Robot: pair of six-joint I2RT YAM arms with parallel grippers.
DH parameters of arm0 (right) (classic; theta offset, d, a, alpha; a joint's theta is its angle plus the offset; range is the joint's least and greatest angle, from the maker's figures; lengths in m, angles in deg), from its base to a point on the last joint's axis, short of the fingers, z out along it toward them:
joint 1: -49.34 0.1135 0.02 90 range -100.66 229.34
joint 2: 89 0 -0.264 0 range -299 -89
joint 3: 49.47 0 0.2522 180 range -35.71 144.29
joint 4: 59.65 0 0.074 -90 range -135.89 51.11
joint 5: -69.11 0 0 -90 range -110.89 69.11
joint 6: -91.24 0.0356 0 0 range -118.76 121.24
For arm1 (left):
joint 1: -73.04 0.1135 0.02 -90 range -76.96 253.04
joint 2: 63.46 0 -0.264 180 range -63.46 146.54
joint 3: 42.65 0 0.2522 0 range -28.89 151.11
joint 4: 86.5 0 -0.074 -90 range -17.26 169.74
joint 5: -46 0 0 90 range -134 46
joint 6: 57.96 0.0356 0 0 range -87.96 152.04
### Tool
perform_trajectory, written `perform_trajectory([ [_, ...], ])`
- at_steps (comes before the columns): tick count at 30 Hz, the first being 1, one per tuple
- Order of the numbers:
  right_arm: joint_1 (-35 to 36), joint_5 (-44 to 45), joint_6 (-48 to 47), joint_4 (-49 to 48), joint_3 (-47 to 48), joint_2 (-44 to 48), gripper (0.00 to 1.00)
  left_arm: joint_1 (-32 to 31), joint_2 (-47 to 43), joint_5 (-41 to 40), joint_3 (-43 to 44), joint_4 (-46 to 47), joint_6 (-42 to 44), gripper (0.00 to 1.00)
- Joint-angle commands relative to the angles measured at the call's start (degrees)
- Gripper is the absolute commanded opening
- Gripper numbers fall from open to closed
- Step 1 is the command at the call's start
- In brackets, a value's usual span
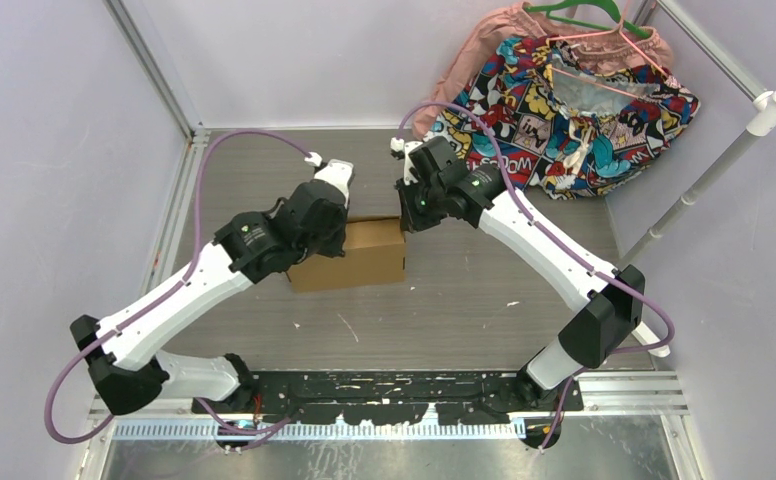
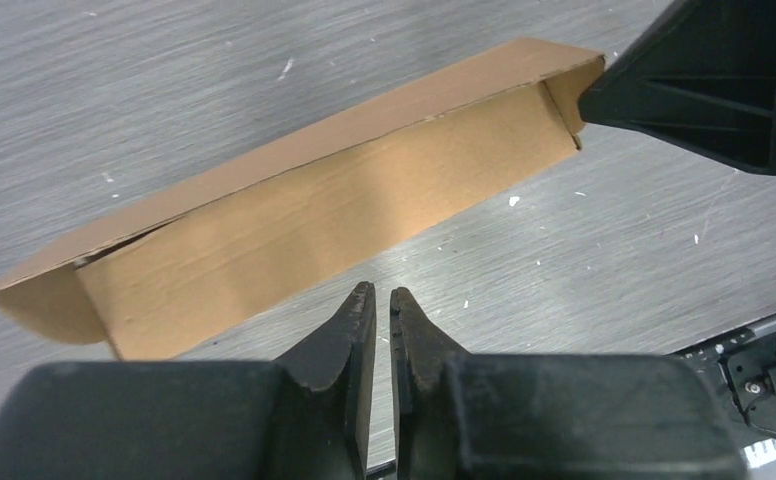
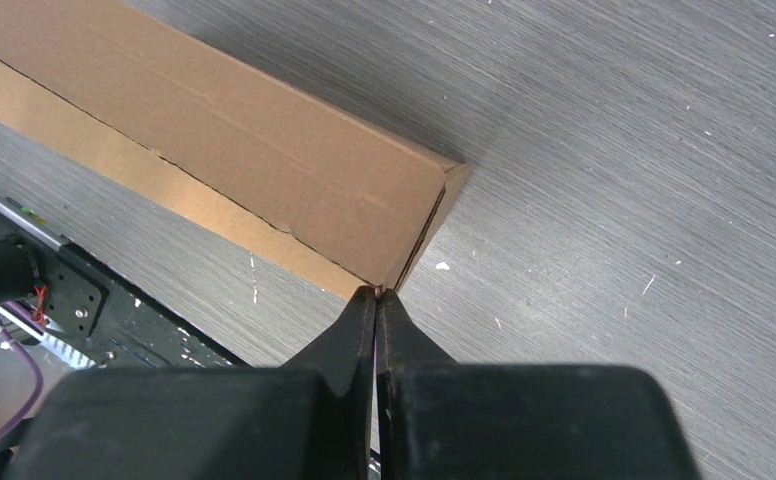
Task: Fold the paper box
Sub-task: Close the paper box at the center of the board.
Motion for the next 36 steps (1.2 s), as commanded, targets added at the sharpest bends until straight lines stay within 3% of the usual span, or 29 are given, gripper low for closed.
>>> perform_trajectory([
  [1,0.68,-0.54,-0.18,-0.17,-1.25,1.72,0.01,0.41,-2.45,-6.82,3.72,-0.98,0.5,0.13],
  [9,1.09,0.08,-0.19,-0.19,-2.72,2.38,0.01,7.93,-2.17,-6.77,4.27,-1.14,2.7,0.16],
  [17,1.21,0.68,-0.62,0.31,-2.96,2.66,0.01,15.53,-2.75,-4.35,-2.25,0.43,3.86,0.15],
  [35,1.23,1.53,0.48,0.17,-3.9,2.75,0.01,17.13,-4.58,1.62,-10.43,2.28,2.14,0.11],
  [36,1.23,1.72,0.9,-0.06,-4.13,2.82,0.06,17.08,-4.9,1.75,-11.05,2.41,1.92,0.1],
])
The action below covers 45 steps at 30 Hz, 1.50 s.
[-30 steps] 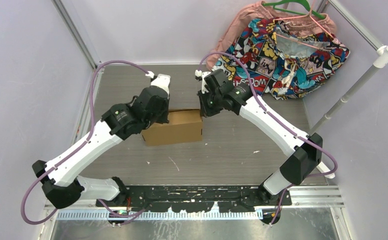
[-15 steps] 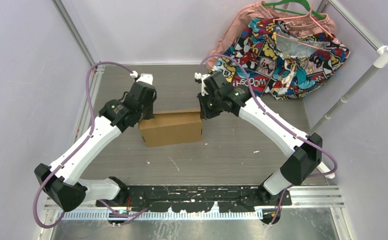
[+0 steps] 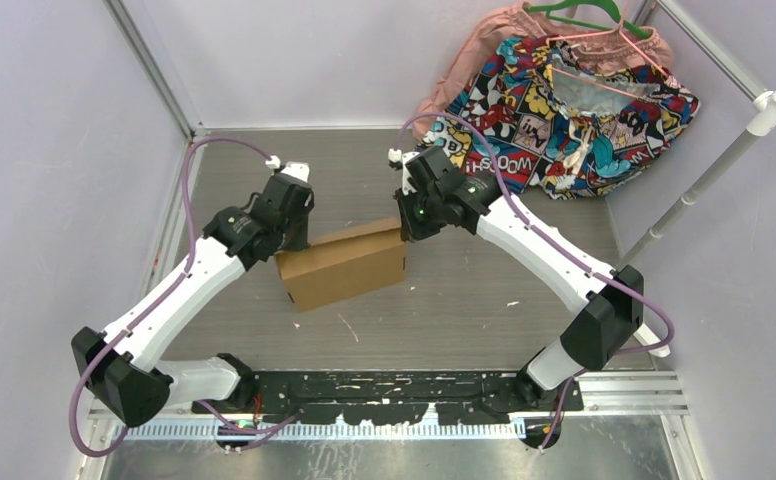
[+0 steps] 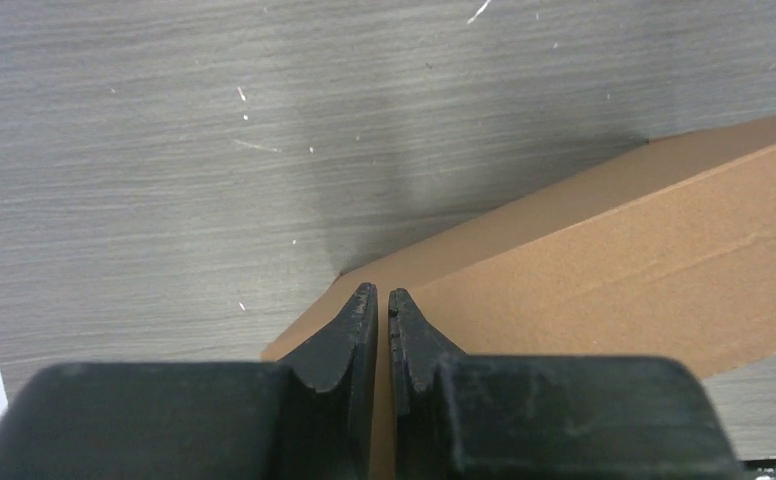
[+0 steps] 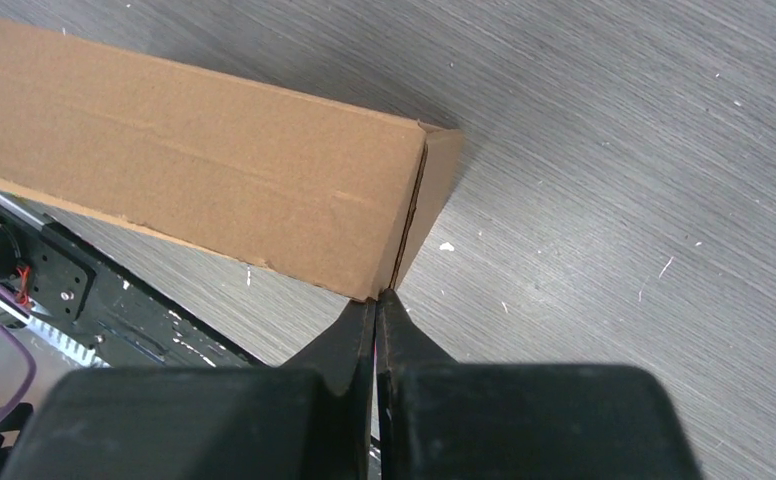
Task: Fold the paper box
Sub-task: Close the paper box at the center of the board.
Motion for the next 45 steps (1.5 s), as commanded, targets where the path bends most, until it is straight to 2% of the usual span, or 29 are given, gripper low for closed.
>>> perform_trajectory([
  [1,0.24,1.59,1.26,-0.02,-0.97,2.27,0.14,0.14,-3.34,2.16,-2.45,2.6,-1.31,0.1],
  [3,0.2,1.81,2.14,-1.43,-2.01,3.49,0.24,0.1,-3.63,1.9,-3.19,2.86,-1.34,0.1],
  [10,0.17,2.46,3.17,-1.88,-0.98,7.04,0.38,0.13,-3.99,1.09,-2.59,2.78,-0.97,0.1],
  [17,1.65,0.01,3.35,-0.66,-2.1,9.75,0.36,0.13,-3.38,1.53,-1.86,3.01,-0.82,0.1],
  [20,7.25,3.67,5.16,-3.78,-6.47,11.17,0.33,0.14,-2.93,1.52,-1.53,3.16,-0.5,0.1],
  [23,15.91,12.52,8.84,-10.7,-11.67,11.95,0.32,0.11,-2.43,1.53,-1.26,3.22,-0.27,0.1],
  [27,20.73,16.52,14.1,-19.74,-17.3,11.63,0.3,0.13,-2.22,1.62,-0.92,3.07,-0.33,0.09],
  [34,21.85,19.07,21.88,-32.81,-21.93,8.12,0.26,0.1,-3.81,1.69,-1.34,2.82,-0.87,0.09],
  [45,21.94,20.74,24.23,-37.07,-19.66,1.58,0.25,-2.15,-6.68,2.79,-5.55,2.65,-2.99,0.09],
])
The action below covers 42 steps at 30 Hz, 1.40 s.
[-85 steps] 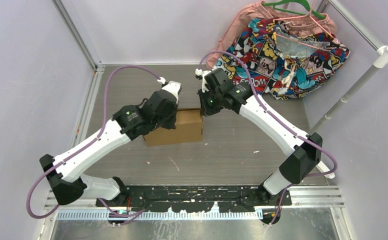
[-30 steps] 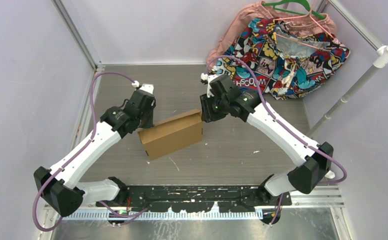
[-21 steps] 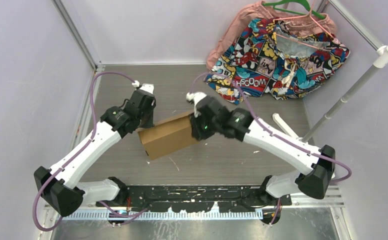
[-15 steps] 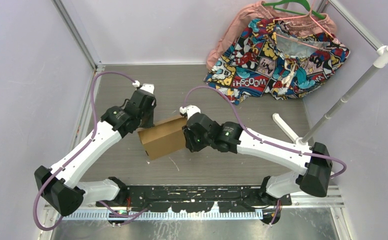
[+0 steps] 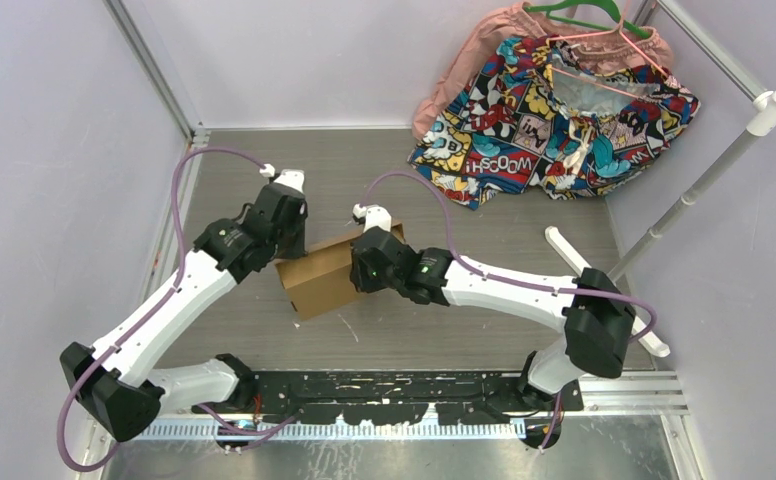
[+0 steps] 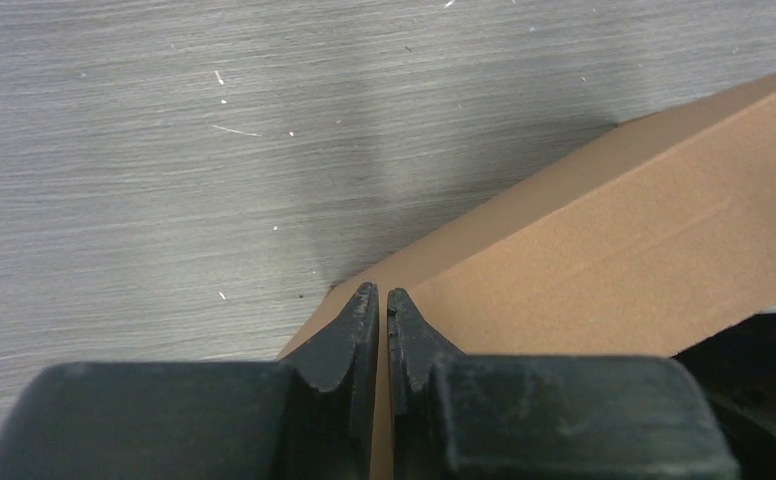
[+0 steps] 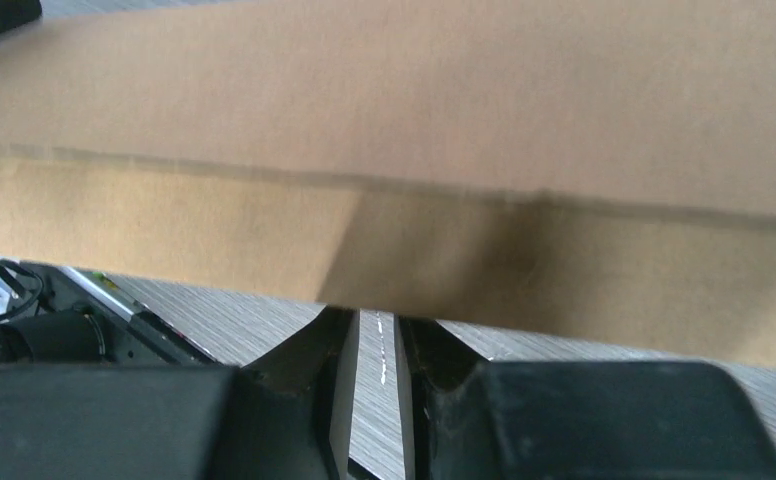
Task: Fold the paper box
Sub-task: Close the paper box at the center of the board.
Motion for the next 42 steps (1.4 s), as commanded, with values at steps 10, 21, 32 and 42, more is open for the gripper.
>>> perform_trajectory([
  [10,0.17,3.42,4.38,-8.05,1.77,-1.13,0.25,-6.28,-2.61,-1.65,-4.68,1.92,-4.19,0.09],
  [21,-0.81,2.62,6.14,-10.59,0.9,-1.63,0.25,-8.73,-3.26,-3.06,-4.08,1.25,-5.45,0.09],
  [32,-4.29,-2.51,8.22,-13.24,-0.28,-2.95,0.25,-10.83,-3.43,-4.5,-4.33,1.4,-6.55,0.09],
  [42,-4.43,-3.58,6.5,-9.85,2.85,-3.11,0.26,-10.86,-4.45,-8.83,-2.55,-0.21,-5.24,0.09],
])
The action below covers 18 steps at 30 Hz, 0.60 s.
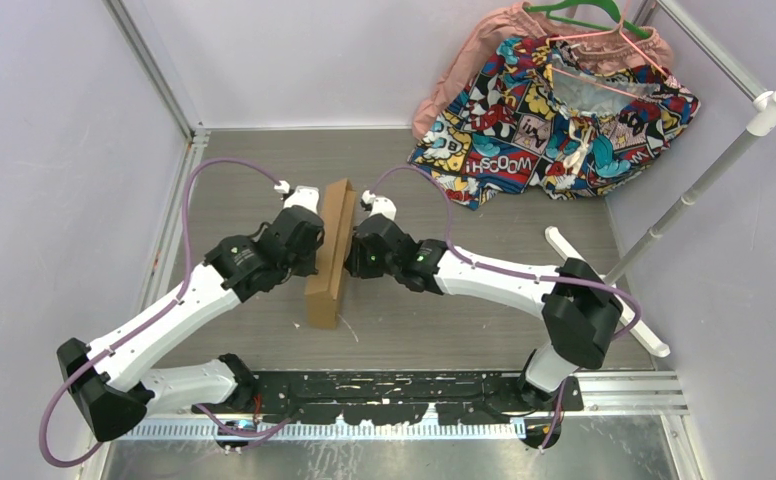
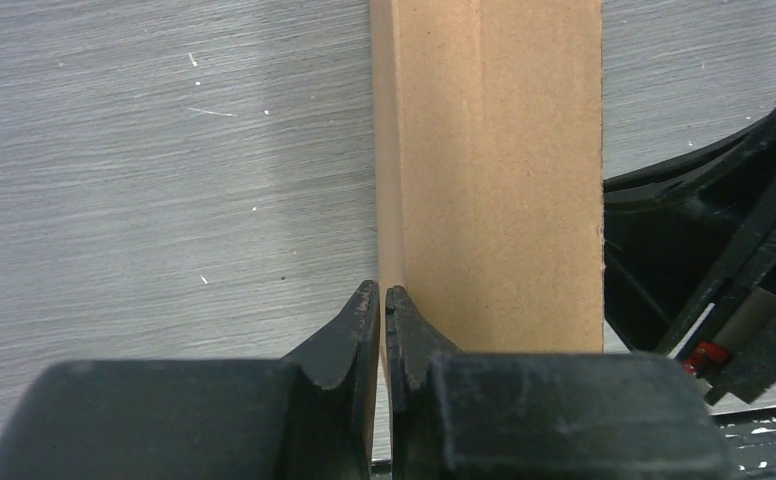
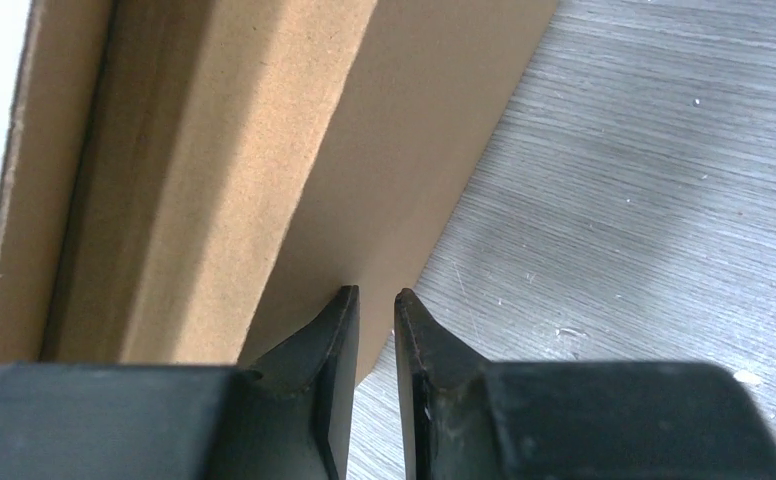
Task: Fold the paper box
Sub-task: Close the paper box at the center of the board.
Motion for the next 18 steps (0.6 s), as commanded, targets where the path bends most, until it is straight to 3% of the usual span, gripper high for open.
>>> perform_trajectory([
  [1,0.11,0.03,-0.81,-1.29,3.54,1.96,0.26,-0.33,-1.92,-2.18,1.71,-0.36,-0.26,0.09],
  [12,-0.69,-2.09,-1.73,1.24,5.68,0.85,0.28,-0.2,-3.86,-6.61,3.76,-3.01,0.02,0.09],
  [18,-0.85,-2.56,-1.92,1.76,6.37,0.49,0.28,0.06,-4.98,-5.27,4.84,-1.87,0.38,0.13],
])
